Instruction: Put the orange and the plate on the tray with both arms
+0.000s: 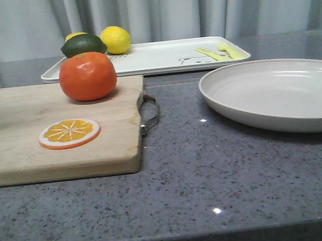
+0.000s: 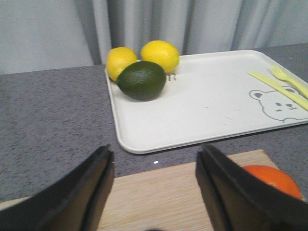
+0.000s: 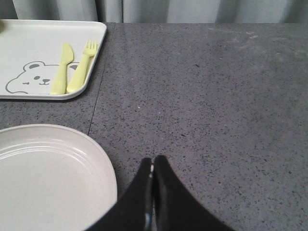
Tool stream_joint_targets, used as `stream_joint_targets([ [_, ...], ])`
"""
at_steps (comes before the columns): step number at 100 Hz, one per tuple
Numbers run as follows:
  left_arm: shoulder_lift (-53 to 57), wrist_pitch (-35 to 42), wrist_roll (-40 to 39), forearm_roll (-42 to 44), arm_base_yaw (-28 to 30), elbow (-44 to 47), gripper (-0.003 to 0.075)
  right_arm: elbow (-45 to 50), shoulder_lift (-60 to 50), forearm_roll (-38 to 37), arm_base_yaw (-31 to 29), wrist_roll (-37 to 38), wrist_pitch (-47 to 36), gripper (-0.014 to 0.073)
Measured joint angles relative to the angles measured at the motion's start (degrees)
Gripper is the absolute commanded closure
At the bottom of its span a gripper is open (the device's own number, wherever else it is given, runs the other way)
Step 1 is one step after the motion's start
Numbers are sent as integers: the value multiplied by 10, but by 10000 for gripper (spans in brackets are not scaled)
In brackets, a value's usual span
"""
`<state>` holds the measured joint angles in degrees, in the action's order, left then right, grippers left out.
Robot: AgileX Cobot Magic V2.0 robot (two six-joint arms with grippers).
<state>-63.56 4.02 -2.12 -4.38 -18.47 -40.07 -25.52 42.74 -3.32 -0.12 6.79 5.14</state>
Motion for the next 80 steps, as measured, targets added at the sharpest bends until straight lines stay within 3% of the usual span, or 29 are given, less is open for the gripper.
stream_joint_targets([
  [25, -94, -100, 0, 0, -62, -114, 110, 0, 0, 0, 0, 0, -1, 662],
  [51, -198, -236, 0, 0, -106, -250, 109, 0, 0, 0, 0, 0, -7, 662],
  [80, -288, -394, 0, -11, -111, -374, 109, 0, 0, 0, 0, 0, -7, 662],
])
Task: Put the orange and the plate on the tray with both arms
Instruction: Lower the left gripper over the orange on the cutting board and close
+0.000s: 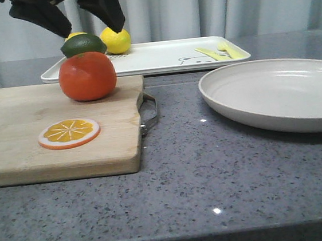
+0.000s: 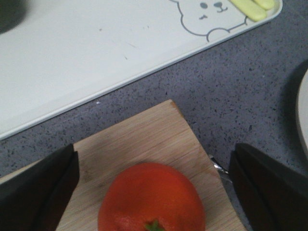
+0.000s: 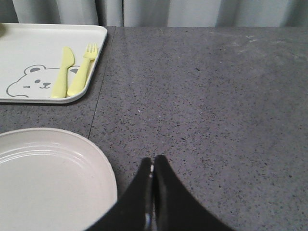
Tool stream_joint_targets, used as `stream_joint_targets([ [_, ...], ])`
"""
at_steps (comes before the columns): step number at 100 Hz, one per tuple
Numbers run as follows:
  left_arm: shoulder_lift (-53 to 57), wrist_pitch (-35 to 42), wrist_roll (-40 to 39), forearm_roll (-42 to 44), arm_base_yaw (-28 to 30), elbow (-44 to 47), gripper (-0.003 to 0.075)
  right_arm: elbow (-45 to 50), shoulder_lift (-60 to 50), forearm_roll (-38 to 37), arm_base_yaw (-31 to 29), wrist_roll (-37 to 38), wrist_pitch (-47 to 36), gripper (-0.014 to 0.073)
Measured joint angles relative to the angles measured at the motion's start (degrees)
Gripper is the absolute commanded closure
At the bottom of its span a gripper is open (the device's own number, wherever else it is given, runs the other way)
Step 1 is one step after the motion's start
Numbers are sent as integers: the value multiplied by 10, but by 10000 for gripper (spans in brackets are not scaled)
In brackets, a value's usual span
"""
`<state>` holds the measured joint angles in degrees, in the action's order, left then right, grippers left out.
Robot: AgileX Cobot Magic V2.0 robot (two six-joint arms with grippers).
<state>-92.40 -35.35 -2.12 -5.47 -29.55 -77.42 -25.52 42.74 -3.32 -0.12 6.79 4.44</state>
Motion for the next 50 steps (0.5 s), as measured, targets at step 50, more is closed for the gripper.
stream_joint_targets([
  [50, -36, -94, 0, -6, 0, -30, 111, 0, 0, 0, 0, 0, 0, 662],
])
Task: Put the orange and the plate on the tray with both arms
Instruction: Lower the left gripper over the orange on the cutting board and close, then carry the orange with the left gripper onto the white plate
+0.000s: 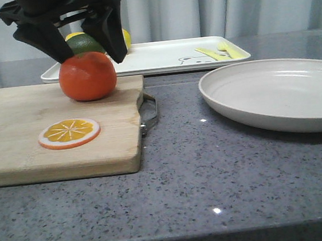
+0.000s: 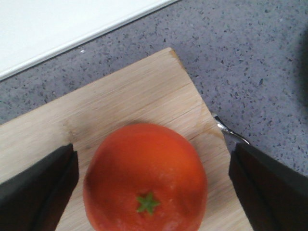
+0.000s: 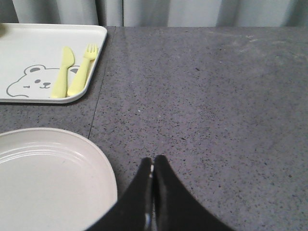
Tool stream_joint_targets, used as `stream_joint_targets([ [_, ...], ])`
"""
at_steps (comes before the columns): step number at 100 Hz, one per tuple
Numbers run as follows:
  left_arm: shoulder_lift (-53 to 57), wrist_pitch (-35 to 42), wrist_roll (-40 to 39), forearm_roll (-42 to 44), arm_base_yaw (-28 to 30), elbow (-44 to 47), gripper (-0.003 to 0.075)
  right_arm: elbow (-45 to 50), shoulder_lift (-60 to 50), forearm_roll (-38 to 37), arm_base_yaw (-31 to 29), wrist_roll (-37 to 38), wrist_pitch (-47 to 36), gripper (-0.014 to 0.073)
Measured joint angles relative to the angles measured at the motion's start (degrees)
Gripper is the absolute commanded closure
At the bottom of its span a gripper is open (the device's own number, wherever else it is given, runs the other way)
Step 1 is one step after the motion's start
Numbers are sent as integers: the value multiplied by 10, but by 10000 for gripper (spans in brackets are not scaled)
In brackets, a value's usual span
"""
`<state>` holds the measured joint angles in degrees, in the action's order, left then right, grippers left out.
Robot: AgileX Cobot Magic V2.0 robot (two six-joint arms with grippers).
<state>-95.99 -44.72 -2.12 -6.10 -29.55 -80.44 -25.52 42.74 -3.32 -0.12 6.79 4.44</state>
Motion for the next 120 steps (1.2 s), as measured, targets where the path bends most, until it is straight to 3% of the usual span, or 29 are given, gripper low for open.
stream_joint_targets([
  [16, 0, -6, 0, 0, 0, 0, 154, 0, 0, 0, 0, 0, 0, 662],
  [42, 0, -9, 0, -1, 0, 0, 360, 0, 0, 0, 0, 0, 0, 662],
  [63, 0, -9, 0, -1, 0, 0, 464, 0, 0, 0, 0, 0, 0, 662],
  [89, -3, -14, 1, -10, -19, -38, 477, 0, 0, 0, 0, 0, 0, 662],
  [120, -55, -15, 1, -26, -120, -123, 477, 0, 0, 0, 0, 0, 0, 662],
])
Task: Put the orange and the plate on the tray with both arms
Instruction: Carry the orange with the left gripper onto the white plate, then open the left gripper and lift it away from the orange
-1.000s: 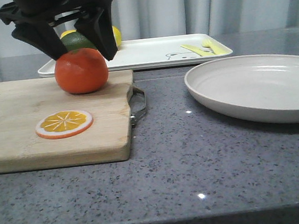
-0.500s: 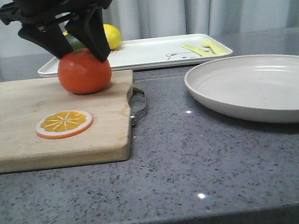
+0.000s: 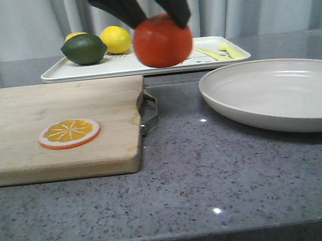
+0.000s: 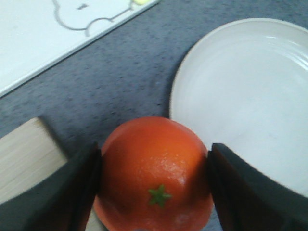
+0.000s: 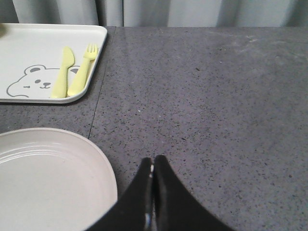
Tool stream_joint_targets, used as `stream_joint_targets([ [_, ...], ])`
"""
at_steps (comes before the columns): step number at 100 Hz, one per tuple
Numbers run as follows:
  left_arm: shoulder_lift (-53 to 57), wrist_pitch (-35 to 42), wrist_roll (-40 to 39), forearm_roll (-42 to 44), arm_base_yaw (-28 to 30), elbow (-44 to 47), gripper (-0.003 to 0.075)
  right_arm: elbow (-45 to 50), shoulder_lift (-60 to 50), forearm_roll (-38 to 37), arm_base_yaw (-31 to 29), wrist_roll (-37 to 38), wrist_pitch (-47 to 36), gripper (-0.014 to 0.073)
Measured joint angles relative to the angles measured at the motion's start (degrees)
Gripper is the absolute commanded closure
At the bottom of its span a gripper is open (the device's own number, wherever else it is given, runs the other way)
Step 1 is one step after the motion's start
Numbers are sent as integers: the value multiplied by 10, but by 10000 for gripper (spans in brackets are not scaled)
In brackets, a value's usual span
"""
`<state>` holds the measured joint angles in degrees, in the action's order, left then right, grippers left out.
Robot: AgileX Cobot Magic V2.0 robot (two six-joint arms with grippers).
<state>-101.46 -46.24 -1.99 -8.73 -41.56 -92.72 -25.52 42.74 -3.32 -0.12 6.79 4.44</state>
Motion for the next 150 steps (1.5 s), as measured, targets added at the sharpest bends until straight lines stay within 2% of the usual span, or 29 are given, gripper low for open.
stream_joint_targets([
  [30, -93, -3, 0, -4, -80, -87, 477, 0, 0, 0, 0, 0, 0, 662],
  [64, -130, 21, 0, -9, -110, -104, 470, 0, 0, 0, 0, 0, 0, 662],
  [73, -131, 26, 0, -9, -111, -104, 411, 0, 0, 0, 0, 0, 0, 662],
  [95, -131, 27, 0, -9, -111, -105, 174, 0, 0, 0, 0, 0, 0, 662],
  [104, -131, 28, 0, -9, -111, -105, 134, 0, 0, 0, 0, 0, 0, 662],
  [131, -131, 24, 1, -9, -111, -111, 147, 0, 0, 0, 0, 0, 0, 662],
  [141, -127, 16, 11, -8, -111, -113, 215, 0, 0, 0, 0, 0, 0, 662],
  [150, -116, 10, 13, -1, -111, -114, 322, 0, 0, 0, 0, 0, 0, 662],
])
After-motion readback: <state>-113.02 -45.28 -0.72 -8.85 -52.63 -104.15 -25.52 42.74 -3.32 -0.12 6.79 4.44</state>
